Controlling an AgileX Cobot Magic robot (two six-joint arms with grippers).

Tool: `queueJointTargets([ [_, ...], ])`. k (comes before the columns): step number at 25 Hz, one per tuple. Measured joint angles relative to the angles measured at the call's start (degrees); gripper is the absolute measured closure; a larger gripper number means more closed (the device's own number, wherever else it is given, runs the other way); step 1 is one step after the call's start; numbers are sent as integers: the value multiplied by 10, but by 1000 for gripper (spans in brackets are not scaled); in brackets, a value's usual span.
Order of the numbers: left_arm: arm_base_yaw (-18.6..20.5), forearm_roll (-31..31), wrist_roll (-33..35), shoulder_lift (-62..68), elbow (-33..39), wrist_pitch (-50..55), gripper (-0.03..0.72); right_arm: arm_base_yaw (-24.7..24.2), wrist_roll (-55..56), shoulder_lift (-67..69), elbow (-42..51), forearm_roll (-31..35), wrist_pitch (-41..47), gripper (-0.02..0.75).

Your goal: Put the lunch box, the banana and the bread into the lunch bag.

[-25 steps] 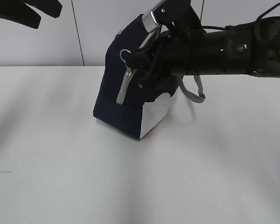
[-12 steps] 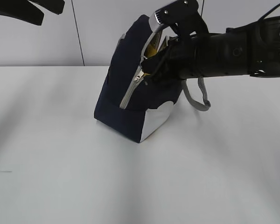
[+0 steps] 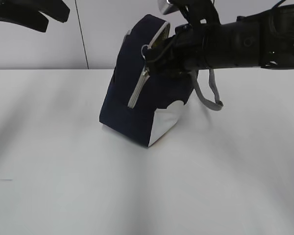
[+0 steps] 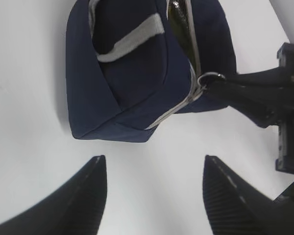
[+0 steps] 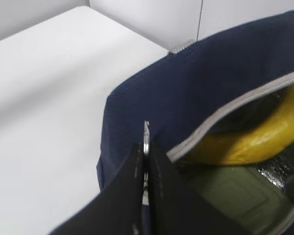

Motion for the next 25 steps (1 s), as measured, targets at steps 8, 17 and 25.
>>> queueJointTargets([
  [8, -1, -89, 182, 4, 102, -73, 256, 0, 76, 0, -24, -59, -22, 732],
  [17, -46, -171, 379, 44, 155, -202, 295, 0, 90, 0, -24, -70, -16, 732],
  [25, -61, -186, 447, 92, 155, -257, 299, 0, 90, 0, -24, -71, -13, 732],
])
